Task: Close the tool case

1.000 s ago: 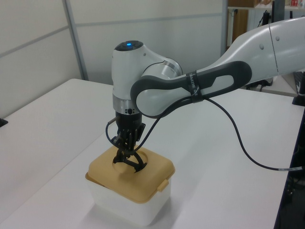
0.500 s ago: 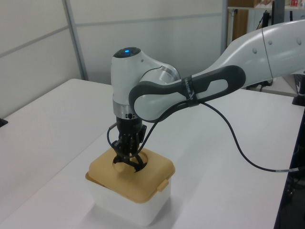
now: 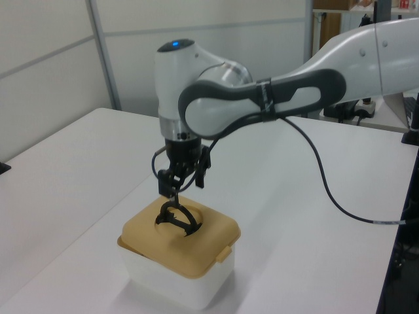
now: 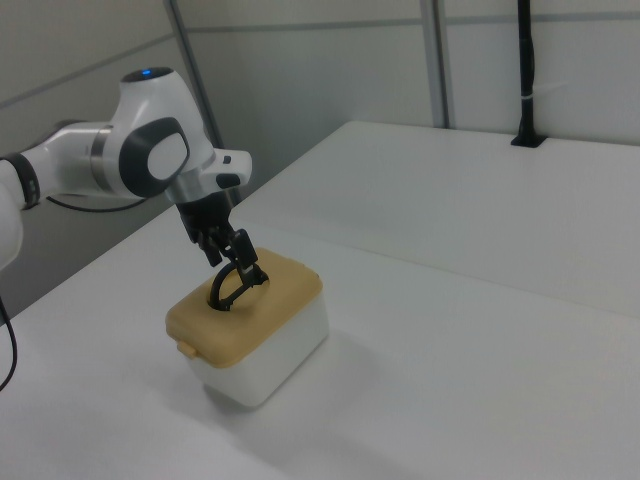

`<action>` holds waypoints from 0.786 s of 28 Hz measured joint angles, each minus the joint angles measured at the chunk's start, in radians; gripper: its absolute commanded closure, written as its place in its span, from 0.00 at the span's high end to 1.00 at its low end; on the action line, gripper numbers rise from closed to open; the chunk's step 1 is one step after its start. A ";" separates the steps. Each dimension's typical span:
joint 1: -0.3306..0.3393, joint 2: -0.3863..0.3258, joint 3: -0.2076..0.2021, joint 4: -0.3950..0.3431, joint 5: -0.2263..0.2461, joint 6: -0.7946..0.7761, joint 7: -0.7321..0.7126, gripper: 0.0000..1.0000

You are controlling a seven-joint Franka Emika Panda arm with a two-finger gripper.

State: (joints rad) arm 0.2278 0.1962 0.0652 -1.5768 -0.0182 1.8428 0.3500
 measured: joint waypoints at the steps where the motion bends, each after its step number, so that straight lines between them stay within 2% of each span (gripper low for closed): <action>1: -0.003 -0.006 0.000 0.003 0.000 -0.010 -0.006 1.00; 6: -0.039 -0.053 -0.023 0.010 0.001 -0.081 -0.078 1.00; 10: -0.055 -0.085 -0.091 0.009 0.005 -0.121 -0.174 1.00; 15: -0.068 -0.091 -0.182 -0.009 0.013 -0.129 -0.274 1.00; 22: -0.070 -0.099 -0.254 -0.025 0.015 -0.129 -0.341 1.00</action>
State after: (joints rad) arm 0.1575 0.0970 -0.1883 -1.6015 -0.0029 1.7134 0.0086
